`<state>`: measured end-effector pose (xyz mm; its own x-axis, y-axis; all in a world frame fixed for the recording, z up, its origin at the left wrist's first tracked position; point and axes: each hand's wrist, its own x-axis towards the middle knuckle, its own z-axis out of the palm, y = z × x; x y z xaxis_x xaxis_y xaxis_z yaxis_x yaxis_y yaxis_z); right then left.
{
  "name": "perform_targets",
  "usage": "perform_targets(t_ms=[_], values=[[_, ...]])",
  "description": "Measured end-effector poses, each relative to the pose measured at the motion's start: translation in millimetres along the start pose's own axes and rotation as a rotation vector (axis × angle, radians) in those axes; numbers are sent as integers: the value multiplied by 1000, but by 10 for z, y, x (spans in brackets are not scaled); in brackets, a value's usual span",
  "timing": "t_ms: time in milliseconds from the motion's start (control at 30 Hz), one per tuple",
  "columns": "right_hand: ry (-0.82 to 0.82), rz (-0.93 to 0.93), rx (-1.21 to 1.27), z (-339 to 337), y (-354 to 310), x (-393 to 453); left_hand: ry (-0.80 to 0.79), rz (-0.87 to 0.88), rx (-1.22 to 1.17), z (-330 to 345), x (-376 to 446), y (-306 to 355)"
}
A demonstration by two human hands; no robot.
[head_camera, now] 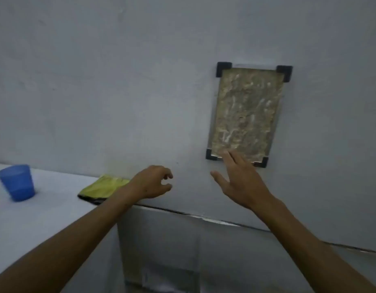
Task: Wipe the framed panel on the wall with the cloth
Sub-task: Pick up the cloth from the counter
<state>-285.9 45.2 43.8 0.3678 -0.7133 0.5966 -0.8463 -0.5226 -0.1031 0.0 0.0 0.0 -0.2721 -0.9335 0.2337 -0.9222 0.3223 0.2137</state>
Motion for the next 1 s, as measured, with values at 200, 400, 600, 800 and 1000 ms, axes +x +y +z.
perform_targets(t_ms=[200, 400, 600, 800, 1000], values=[[-53, -92, 89, 435, -195, -33, 61, -519, 94, 319, -452, -791], [-78, -106, 141, 773, -210, 11, 186, -580, 26, 547, -703, -1175], [-162, -76, 178, 977, -173, -39, 209, -503, 130, 524, -662, -1022], [-328, -20, 334, 1059, -143, -57, 207, -501, -190, 158, -441, -739], [-215, 276, 459, 1053, -290, -70, 135, -548, -876, -139, -37, -202]])
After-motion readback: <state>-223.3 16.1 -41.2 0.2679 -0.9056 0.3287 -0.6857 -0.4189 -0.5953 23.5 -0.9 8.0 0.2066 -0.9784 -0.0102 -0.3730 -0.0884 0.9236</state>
